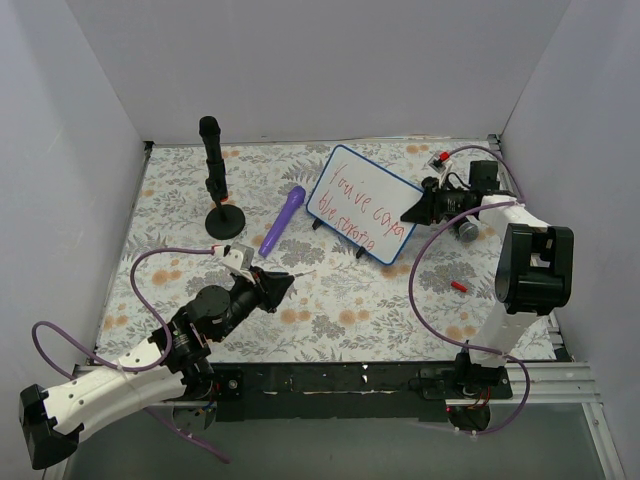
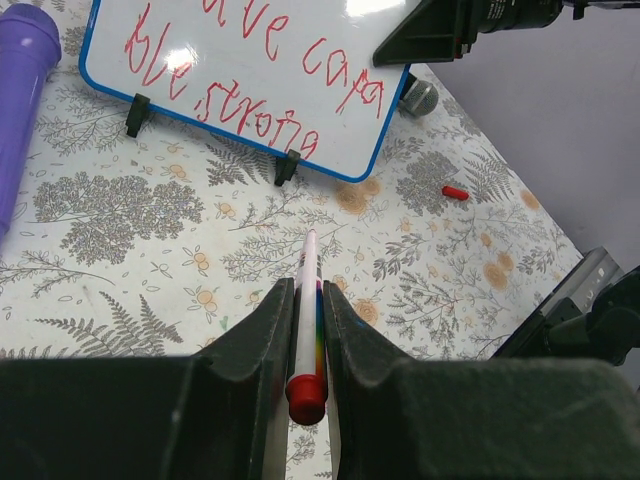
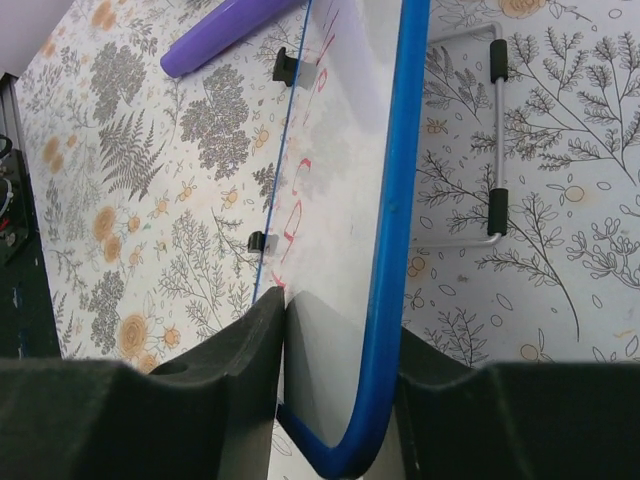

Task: Write a sentence on the whiteboard
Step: Place the whiteboard on the whiteboard stand.

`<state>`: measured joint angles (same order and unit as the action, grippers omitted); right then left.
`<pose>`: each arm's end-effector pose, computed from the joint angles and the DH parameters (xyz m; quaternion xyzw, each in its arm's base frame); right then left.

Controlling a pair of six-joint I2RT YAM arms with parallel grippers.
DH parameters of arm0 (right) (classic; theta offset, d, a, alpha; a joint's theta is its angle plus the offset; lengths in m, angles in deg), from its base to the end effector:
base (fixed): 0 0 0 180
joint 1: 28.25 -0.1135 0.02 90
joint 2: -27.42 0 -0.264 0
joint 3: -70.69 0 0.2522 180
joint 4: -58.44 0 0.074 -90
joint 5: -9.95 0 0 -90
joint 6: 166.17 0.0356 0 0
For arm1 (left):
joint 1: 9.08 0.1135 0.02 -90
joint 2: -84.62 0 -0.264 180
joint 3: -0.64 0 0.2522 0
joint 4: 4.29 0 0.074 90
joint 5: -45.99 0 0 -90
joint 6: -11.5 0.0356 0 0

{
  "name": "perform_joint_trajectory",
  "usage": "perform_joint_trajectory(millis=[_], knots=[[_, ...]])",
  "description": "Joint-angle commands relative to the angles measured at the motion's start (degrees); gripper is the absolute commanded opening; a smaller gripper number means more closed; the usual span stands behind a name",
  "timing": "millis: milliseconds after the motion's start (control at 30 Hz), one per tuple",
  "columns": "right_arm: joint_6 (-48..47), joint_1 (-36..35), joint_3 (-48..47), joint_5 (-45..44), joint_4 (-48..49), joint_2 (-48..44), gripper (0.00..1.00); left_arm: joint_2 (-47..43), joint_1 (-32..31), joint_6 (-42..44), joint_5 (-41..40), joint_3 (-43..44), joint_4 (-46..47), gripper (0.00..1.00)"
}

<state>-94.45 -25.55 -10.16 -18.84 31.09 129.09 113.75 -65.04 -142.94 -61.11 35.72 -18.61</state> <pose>0.3710 0.0137 0.2145 -0.2890 0.7719 0.4117 0.3887 0.0910 -0.1160 0.2524 -0.1522 0.7392 -0.5050 0.4189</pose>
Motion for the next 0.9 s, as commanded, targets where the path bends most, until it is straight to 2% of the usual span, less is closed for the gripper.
perform_joint_trajectory(millis=[0,133,633,733,867], knots=[[-1.4,1.0,0.5,1.5,0.2,-1.4,0.41,-0.7,0.4,-0.6,0.6,-0.6,1.9,0.00],[-1.3,1.7,0.6,0.9,0.1,-1.8,0.50,-0.5,0.3,-0.2,1.3,0.2,1.4,0.00],[-2.4,3.9,1.3,-0.4,-1.1,-3.5,0.70,-1.0,0.3,0.5,2.2,0.5,1.3,0.00],[-3.8,4.5,1.2,-0.4,-2.8,-4.5,0.73,-1.1,0.4,0.8,2.5,0.6,2.0,0.00],[-10.6,4.9,-0.3,0.3,-9.6,-6.1,0.80,-1.5,0.4,1.0,2.9,0.3,2.5,0.00]])
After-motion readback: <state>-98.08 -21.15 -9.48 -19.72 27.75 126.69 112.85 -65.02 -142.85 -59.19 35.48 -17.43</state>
